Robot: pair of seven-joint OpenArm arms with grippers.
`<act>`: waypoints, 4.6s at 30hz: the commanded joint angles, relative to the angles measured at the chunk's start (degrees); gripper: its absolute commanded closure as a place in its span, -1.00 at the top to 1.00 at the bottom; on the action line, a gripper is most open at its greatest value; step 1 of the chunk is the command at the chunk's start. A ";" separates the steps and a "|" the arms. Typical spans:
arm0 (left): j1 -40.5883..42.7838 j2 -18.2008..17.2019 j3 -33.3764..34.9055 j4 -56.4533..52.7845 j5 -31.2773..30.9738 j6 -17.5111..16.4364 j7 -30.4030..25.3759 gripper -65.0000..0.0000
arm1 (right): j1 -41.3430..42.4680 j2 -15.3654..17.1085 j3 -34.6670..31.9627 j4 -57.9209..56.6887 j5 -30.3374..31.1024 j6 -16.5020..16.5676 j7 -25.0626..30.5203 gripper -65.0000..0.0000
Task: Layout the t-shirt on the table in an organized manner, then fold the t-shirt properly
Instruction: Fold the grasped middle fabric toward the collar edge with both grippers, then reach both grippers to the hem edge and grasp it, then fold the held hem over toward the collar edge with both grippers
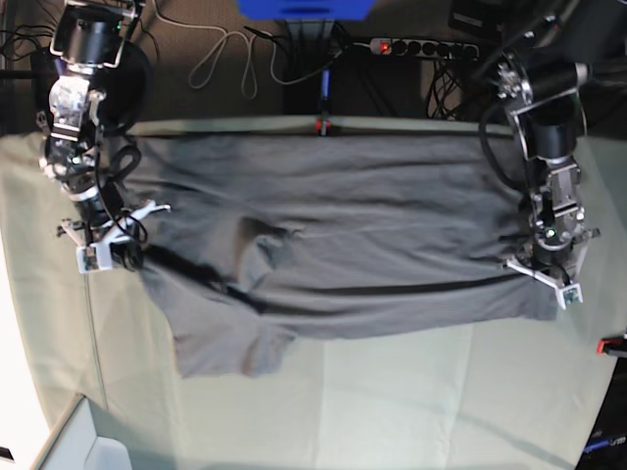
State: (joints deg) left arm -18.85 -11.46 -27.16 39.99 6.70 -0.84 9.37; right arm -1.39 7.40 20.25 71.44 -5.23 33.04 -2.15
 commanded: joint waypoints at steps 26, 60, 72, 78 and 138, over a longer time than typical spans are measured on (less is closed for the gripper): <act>10.98 -1.42 0.04 18.52 -17.64 0.45 9.76 -0.97 | -9.12 0.73 1.77 7.02 4.84 1.47 2.20 -0.99; -0.80 -5.11 0.30 7.97 -17.47 0.53 9.05 -0.11 | -10.08 1.17 2.12 16.34 4.49 6.96 1.58 -0.02; -8.88 -5.90 0.48 -12.51 -17.03 0.53 -2.46 -0.11 | -10.35 1.17 2.12 16.34 4.49 6.96 1.58 -0.02; -8.62 -6.07 0.48 -13.75 -17.03 0.53 -2.46 -0.13 | -9.73 1.26 2.12 16.34 4.40 6.96 1.58 -0.02; -8.88 -5.72 0.48 -5.83 -17.12 0.53 -1.94 -1.00 | 33.70 2.40 -5.35 -32.27 -3.51 2.17 -1.85 -1.00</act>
State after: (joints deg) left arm -25.76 -16.12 -26.68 32.73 -10.39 -0.21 9.39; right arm 30.87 9.26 14.72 38.24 -9.67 35.31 -5.39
